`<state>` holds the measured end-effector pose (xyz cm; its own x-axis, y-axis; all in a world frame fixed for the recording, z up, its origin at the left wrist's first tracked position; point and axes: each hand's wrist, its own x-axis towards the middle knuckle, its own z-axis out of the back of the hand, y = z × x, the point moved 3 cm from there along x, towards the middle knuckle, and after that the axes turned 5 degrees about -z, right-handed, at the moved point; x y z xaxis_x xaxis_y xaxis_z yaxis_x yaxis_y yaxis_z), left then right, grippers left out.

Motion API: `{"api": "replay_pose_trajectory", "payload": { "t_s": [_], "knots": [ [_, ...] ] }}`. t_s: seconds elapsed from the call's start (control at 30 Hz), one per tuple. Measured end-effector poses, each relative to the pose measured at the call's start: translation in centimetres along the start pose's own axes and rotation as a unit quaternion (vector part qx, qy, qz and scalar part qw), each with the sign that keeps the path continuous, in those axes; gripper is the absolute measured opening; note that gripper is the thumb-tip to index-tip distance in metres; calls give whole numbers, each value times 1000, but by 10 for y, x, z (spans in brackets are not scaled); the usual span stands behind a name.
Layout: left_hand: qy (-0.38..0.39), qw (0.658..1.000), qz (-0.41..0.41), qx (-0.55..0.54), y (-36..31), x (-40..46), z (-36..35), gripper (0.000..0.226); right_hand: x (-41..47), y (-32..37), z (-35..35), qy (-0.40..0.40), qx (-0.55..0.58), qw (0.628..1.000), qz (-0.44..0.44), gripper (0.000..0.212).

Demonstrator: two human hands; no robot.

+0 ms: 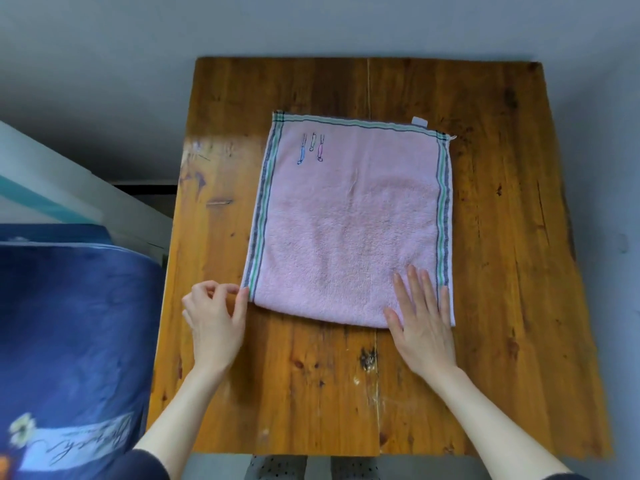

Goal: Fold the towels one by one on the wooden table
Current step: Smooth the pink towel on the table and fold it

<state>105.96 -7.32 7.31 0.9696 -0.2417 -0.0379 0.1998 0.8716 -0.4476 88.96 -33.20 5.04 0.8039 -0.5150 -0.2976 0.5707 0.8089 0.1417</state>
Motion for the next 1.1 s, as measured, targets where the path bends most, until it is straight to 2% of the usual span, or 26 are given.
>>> {"api": "replay_pose_trajectory", "payload": {
  "t_s": [0.2, 0.3, 0.33, 0.4, 0.47, 0.53, 0.6, 0.7, 0.8, 0.87, 0.93, 1.0, 1.07, 1.1],
  "knots": [
    [62, 998, 3, 0, 13, 6, 0, 16, 2, -5, 3, 30, -11, 999, 16, 61],
    [69, 997, 23, -8, 12, 5, 3, 19, 1, -7, 13, 39, 26, 998, 43, 58],
    [72, 996, 43, -6, 11, 4, 5, 23, -2, -8, 19, 19, 57, 998, 29, 55],
    [91, 990, 108, -8, 9, 1, 7, 38, -13, -16, 31, -67, 148, 985, -54, 42],
    [115, 978, 173, -9, 8, 0, 9, 50, -26, -28, 37, -125, 215, 950, -190, 31],
    [137, 968, 211, -9, 8, -1, 7, 50, -33, -37, 34, -97, 277, 902, -316, 31],
    [153, 956, 247, -44, 8, 0, 4, 43, -30, -40, 30, -37, 320, 860, -395, 36],
    [159, 937, 293, -104, 5, 4, 0, 31, -20, -42, 25, 6, 365, 810, -459, 36],
    [142, 930, 313, -132, -3, 7, 1, 21, -15, -46, 23, 14, 445, 733, -514, 32],
    [120, 922, 329, -163, -9, 8, 3, 24, -11, -49, 22, 16, 477, 703, -527, 27],
    [88, 906, 349, -222, -11, 7, 4, 18, -10, -52, 22, 2, 499, 705, -504, 23],
    [59, 887, 354, -292, -12, 3, 5, 7, -13, -52, 24, -26, 505, 736, -451, 15],
    [49, 887, 318, -333, -12, -2, 8, 17, -21, -50, 31, -63, 512, 769, -377, 8],
    [50, 895, 283, -340, -12, -4, 11, 20, -25, -50, 34, -76, 512, 785, -340, 10]
  ]
}}
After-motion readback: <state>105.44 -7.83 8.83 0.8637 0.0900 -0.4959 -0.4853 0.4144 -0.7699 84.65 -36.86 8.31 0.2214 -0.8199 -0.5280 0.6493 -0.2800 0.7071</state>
